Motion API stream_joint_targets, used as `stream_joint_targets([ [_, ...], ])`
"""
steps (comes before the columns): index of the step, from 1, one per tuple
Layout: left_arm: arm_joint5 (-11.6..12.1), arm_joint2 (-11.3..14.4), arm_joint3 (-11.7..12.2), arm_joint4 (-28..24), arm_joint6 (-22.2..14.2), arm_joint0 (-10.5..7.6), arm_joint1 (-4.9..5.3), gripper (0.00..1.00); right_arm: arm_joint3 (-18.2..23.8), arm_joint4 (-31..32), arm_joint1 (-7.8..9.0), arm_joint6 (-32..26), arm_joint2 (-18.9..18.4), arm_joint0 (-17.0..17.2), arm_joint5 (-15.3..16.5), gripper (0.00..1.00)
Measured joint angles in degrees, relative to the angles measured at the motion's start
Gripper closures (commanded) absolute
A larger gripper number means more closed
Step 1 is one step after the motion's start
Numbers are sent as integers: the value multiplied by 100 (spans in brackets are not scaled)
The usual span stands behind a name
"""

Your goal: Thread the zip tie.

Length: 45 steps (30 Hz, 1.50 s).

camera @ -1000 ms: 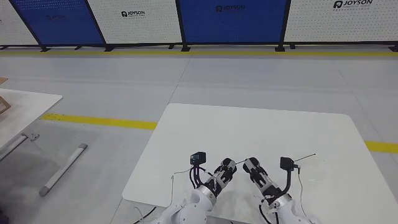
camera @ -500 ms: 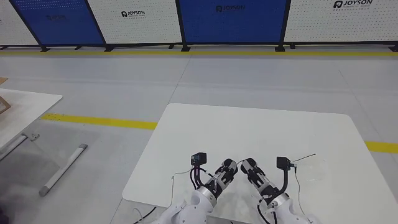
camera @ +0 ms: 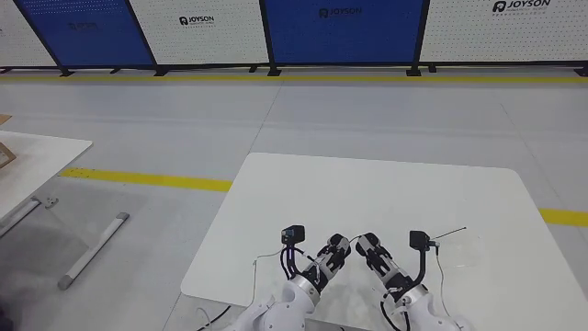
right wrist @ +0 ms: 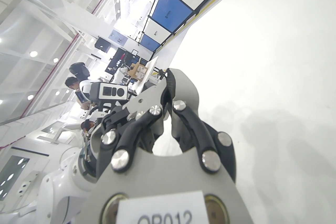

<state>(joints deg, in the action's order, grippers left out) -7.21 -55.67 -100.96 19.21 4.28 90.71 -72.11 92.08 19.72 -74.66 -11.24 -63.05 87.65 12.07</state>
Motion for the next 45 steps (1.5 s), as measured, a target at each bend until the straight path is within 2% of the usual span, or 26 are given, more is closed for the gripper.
stream_joint_targets([
  [7, 20, -1, -1, 26, -11, 12, -3, 100, -5, 4, 1, 6, 3, -5, -10, 100],
  [8, 25, -2, -2, 26, -11, 14, -3, 100, -6, 2, 1, -1, 6, -8, -14, 94],
  [9, 26, -5, 0, 27, -11, 16, -3, 100, -9, -7, 1, -10, 8, -13, -15, 80],
  [13, 13, -7, 22, 27, -14, 9, -8, 100, -9, -78, 3, -7, -11, -9, 48, 75],
  [19, -12, 11, 28, 73, -37, 8, -12, 100, 17, -100, 16, 5, -64, 32, 103, 80],
  [25, -32, 11, 27, 85, -46, 7, -16, 100, 35, -1, 18, 17, -42, 32, 16, 69],
  [29, -84, -25, 31, -1, 19, 6, -26, 100, 38, 90, 9, 86, 9, 29, -88, 68],
  [39, -136, -84, 11, -85, 85, 21, -39, 100, 2, 214, 11, 164, 49, 66, -40, 68],
  [45, -122, -93, 11, -106, 78, 23, -45, 100, -48, 69, 7, 205, 13, 66, -48, 68],
])
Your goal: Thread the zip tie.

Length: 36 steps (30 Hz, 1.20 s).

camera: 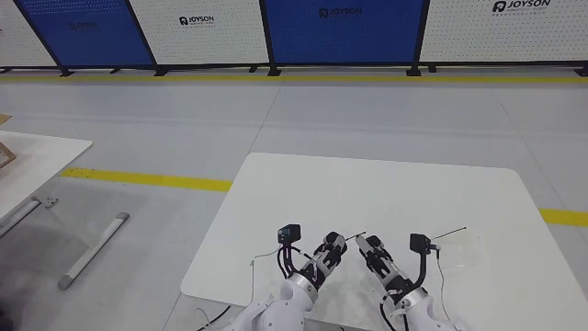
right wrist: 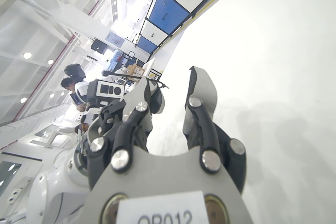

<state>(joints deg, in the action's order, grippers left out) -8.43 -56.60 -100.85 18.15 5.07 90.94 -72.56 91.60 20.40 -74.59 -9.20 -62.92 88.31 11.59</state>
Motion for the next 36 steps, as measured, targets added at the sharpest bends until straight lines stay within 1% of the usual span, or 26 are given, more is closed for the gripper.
stream_joint_targets([
  [5, 11, -8, 3, -3, -25, 0, -2, 100, -70, -145, -1, 12, -49, -8, 36, 69],
  [8, 54, -17, -10, -10, -23, 8, -3, 100, -82, -194, -2, 10, -62, -10, 18, 67],
  [19, 76, -63, 9, -27, 35, 23, -10, 100, -59, 168, 4, -64, 56, -18, 25, 67],
  [24, 48, -25, 32, 91, -26, 15, -10, 100, 42, 336, 11, 68, 65, 46, 68, 71],
  [27, 51, -14, 30, 114, -37, 18, -12, 100, 140, 413, 18, 115, 54, 94, 66, 70],
  [30, 65, 4, 24, 164, -54, 29, -12, 100, 218, 455, 22, 147, 39, 122, 15, 73],
  [32, 72, 9, 20, 191, -64, 38, -10, 100, 252, 463, 22, 160, 33, 129, -21, 77],
  [33, 77, 12, 18, 207, -70, 45, -9, 100, 267, 455, 22, 163, 28, 128, -40, 82],
  [36, 86, 33, 13, 275, -107, 64, -5, 100, 266, 399, 18, 125, 24, 96, -102, 81],
])
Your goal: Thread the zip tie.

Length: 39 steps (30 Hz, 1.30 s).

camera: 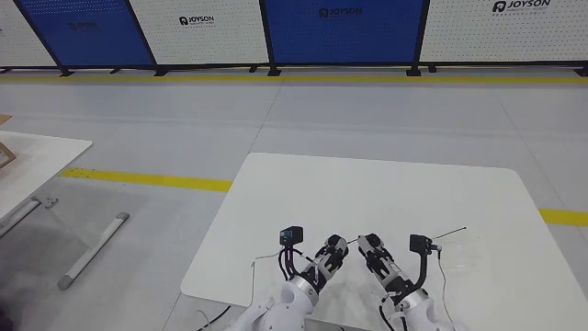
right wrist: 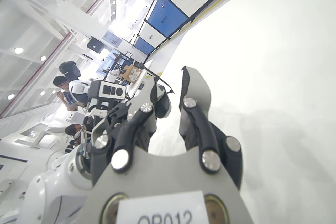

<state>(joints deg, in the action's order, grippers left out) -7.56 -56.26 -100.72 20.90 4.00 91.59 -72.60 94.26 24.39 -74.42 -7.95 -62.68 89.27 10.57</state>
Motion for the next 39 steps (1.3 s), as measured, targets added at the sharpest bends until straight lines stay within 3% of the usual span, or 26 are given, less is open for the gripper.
stream_joint_targets([
  [4, -10, 27, -23, 101, -35, 18, 5, 100, -45, -28, -10, -64, 31, -74, -56, 84],
  [5, -11, 30, -28, 113, -37, 22, 5, 100, -50, -26, -12, -65, 40, -85, -64, 95],
  [6, -11, 35, -35, 127, -37, 27, 5, 100, -54, -23, -15, -64, 50, -96, -73, 100],
  [11, -9, 20, -45, 110, -19, 33, 4, 100, -59, -23, -20, -42, 61, -108, -74, 100],
  [13, -9, 6, -34, 80, -9, 24, 1, 100, -60, -27, -20, -37, 62, -106, -72, 84],
  [14, -9, 4, -29, 73, -7, 21, 0, 100, -60, -29, -21, -38, 62, -105, -72, 82],
  [16, -9, 4, -22, 67, -5, 17, -2, 100, -60, -28, -20, -55, 62, -106, -80, 87],
  [22, -32, 12, -1, 45, -12, 1, -10, 100, -54, 28, -19, -102, 77, -116, -121, 86],
  [25, -46, 14, 1, 38, -13, -4, -13, 100, -53, 63, -19, -108, 88, -118, -122, 96],
  [30, -71, 1, 0, 7, 4, -18, -19, 100, -57, 72, -21, -86, 98, -118, -99, 92],
  [34, -83, -12, 21, -35, 3, -38, -25, 100, -69, 66, -21, -95, 99, -122, -76, 100],
  [39, -18, 4, 35, -43, -22, -47, -29, 100, -106, 58, -27, -93, 121, -146, -86, 100],
])
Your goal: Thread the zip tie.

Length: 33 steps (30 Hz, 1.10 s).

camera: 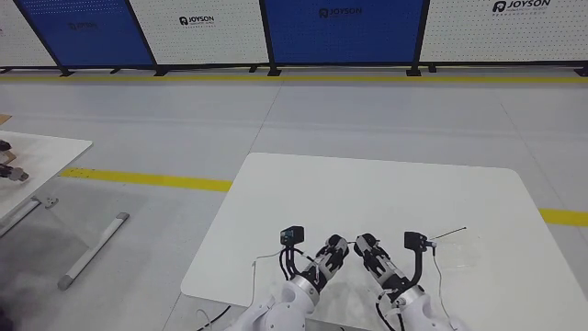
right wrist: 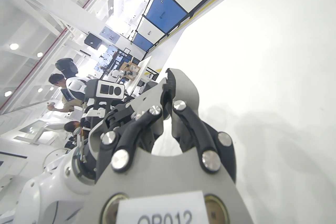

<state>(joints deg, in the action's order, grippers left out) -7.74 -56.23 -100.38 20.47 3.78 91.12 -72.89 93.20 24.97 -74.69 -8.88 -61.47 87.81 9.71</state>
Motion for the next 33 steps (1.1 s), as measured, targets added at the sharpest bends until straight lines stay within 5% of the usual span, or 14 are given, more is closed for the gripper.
stream_joint_targets([
  [13, 92, -59, -14, -101, -94, 25, 10, 100, -40, -47, -3, -122, 14, -51, -9, 100],
  [15, 83, -59, -5, -96, -81, 25, 8, 100, -38, -65, -3, -126, 12, -47, -8, 80],
  [17, 68, -57, 5, -91, -68, 20, 6, 100, -38, -85, -2, -127, 6, -41, 19, 73],
  [23, -45, -28, 40, -69, -95, -7, -3, 100, -26, -58, 15, -42, -50, 32, 215, 78],
  [28, -81, -25, 47, -94, -75, -24, -11, 100, -5, -65, 26, -1, -90, 84, 274, 100],
  [33, -103, -20, 48, -111, -58, -27, -17, 100, 0, -72, 27, 18, -97, 97, 281, 100],
])
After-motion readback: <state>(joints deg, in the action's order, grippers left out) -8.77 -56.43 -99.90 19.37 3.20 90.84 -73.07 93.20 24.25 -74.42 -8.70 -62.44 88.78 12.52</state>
